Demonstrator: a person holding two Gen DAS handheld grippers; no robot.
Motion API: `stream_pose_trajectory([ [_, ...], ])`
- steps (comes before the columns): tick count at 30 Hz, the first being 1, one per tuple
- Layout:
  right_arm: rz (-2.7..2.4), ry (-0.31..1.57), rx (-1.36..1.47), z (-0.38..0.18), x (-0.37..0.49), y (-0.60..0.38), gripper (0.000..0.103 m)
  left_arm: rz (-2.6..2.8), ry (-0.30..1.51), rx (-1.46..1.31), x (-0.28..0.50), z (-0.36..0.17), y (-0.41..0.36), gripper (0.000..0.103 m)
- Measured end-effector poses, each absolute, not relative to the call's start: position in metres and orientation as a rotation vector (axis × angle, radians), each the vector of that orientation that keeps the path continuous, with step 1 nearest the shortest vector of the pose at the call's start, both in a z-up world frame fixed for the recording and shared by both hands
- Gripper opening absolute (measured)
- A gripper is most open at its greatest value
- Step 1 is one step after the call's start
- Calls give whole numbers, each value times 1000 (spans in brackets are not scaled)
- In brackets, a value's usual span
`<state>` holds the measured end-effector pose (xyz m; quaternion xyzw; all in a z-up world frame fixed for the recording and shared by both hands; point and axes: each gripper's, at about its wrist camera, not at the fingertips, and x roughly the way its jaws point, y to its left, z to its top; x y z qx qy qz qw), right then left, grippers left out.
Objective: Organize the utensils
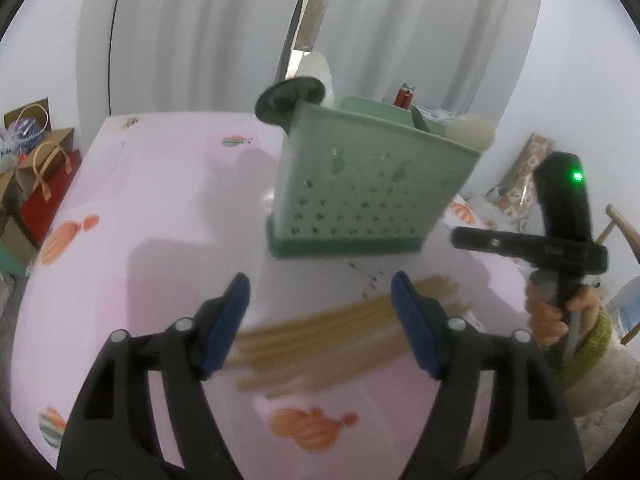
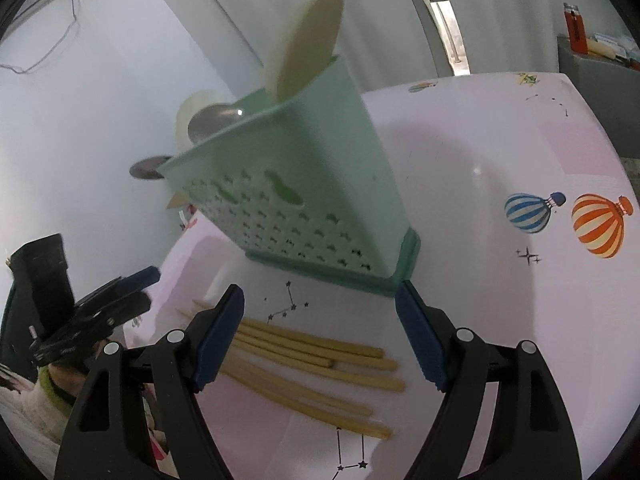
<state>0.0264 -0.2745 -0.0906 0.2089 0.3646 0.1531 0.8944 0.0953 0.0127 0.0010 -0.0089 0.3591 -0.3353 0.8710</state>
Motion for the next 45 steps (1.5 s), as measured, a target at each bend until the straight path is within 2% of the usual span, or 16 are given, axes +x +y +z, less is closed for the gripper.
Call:
stream_pose_trajectory([
  [17,299,834,321,-99,35,-259,75,-815,846,-16,35,-15,-4,69],
  [19,305,850,305,-101,39,-259,72,-837,870,-30,28,-20,-6,67],
  [22,308,889,280,-109,48,-258,62,-862,910,-60,23,-27,-9,58],
  [24,313,915,269,-113,51,-257,53,-868,949,-99,26,-35,-8,46],
  [26,311,915,245,-115,50,-255,48,-848,993,-141,32,-43,-4,40],
  [28,304,923,230,-115,48,-253,40,-816,1030,-182,39,-51,0,35],
  [30,306,934,227,-116,44,-252,27,-778,1071,-251,48,-60,9,29],
  [36,323,973,275,-121,22,-250,12,-708,1069,-332,60,-64,22,28],
  [45,328,1029,340,-126,-20,-219,8,-624,1034,-258,67,-54,15,28],
])
